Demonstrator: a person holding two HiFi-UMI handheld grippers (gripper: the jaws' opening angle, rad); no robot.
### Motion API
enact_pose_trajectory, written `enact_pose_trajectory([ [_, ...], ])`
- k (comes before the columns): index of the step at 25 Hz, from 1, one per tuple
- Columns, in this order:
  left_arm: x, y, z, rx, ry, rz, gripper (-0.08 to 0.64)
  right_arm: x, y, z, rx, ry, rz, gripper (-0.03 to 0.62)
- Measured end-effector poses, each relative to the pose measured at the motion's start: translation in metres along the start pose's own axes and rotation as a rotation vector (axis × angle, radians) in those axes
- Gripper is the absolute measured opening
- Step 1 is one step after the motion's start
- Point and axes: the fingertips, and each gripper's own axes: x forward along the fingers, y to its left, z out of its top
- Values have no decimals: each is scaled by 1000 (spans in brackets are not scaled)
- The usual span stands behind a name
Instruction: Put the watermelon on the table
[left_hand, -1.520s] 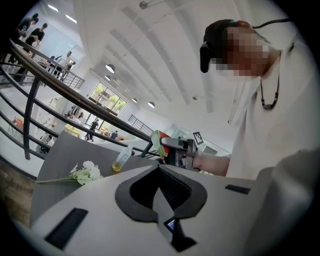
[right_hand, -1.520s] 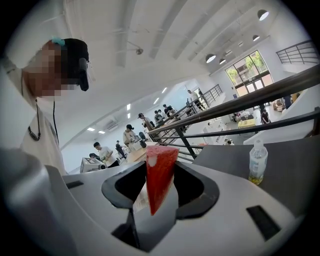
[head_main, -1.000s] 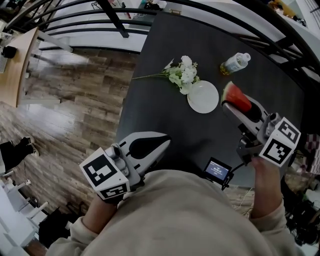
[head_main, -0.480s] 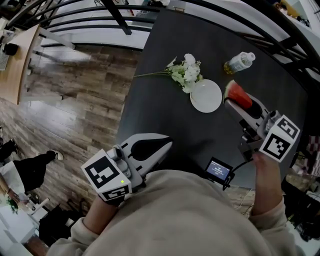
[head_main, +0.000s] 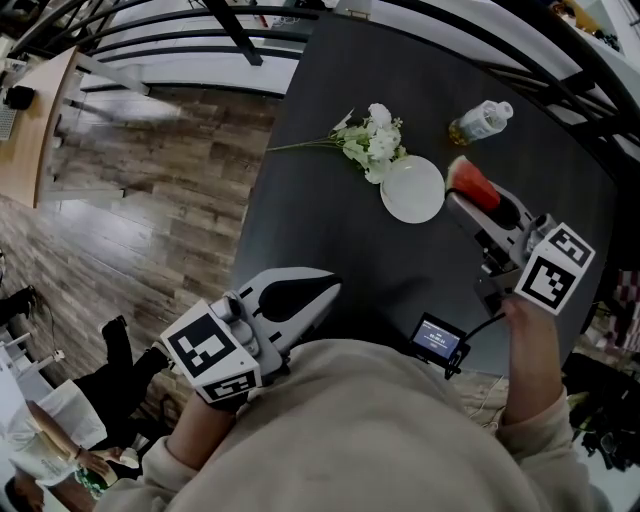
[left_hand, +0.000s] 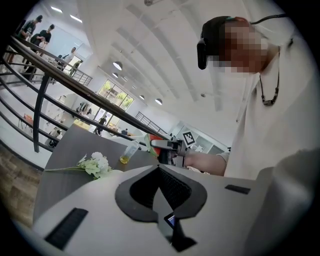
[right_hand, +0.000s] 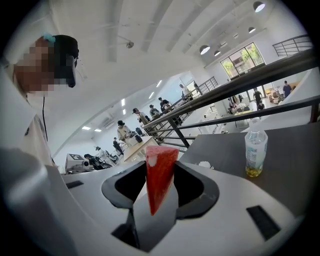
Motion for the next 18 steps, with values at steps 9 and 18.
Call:
enact_pose_trajectory([
  [9,0,4,-4,-15,3,5,3,9,-14,-8,22,19,-8,187],
  [18,-2,9,-8,-35,3,24,3,21,-30,-20,22,57,-20,187],
])
